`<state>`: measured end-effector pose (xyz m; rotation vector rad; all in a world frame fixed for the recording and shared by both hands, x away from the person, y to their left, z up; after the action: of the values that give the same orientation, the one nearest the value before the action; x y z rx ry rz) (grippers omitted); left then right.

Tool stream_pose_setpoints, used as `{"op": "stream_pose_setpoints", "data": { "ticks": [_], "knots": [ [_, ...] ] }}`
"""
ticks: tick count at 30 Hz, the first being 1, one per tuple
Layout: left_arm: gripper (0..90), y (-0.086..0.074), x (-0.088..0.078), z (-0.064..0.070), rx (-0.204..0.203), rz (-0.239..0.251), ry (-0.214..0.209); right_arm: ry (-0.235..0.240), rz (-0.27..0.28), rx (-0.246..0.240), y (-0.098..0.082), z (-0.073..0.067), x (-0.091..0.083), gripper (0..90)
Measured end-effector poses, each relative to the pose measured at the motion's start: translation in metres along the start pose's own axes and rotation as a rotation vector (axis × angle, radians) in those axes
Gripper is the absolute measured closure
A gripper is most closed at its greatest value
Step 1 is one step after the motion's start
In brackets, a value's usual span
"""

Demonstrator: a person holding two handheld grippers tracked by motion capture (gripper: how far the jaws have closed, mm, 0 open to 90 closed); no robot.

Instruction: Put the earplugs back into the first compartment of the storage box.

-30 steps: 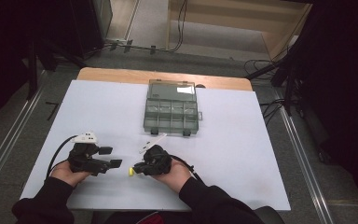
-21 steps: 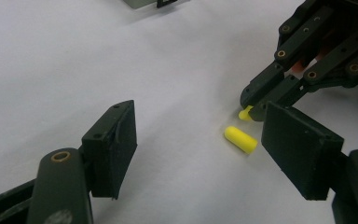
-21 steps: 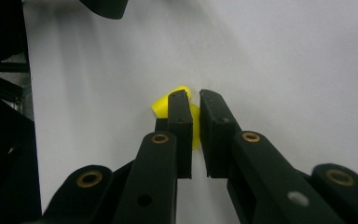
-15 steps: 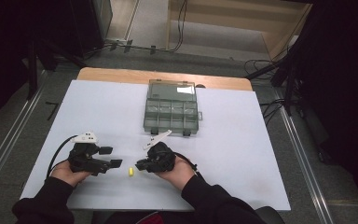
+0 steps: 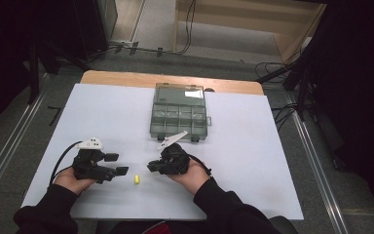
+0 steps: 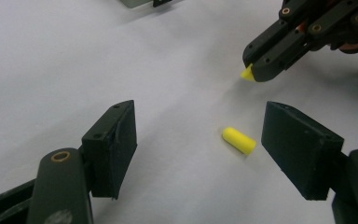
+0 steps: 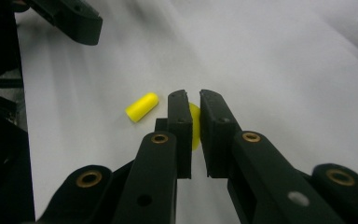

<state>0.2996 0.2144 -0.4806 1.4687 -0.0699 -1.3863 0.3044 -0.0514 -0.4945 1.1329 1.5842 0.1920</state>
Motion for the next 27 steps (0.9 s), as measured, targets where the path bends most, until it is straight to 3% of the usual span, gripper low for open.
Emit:
{"op": "stream_pose_setpoints", "data": {
  "ticks": [27],
  "knots": [
    [26.8, 0.000, 0.003, 0.001, 0.007, -0.004, -0.006, -0.055, 0.073, 0.075, 0.005, 0.029, -0.036, 80.8]
  ]
}}
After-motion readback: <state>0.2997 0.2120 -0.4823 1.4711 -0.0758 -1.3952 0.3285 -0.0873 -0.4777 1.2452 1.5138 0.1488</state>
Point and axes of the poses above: each handheld gripper's, and its own axes: x roughly forward along the jaws, y roughly out of its top, z roughly to its right, the point moved 1 cm from there along x, roughly forward along the jaws, and after that the axes turned 5 degrees about y, right-handed, at the moved point
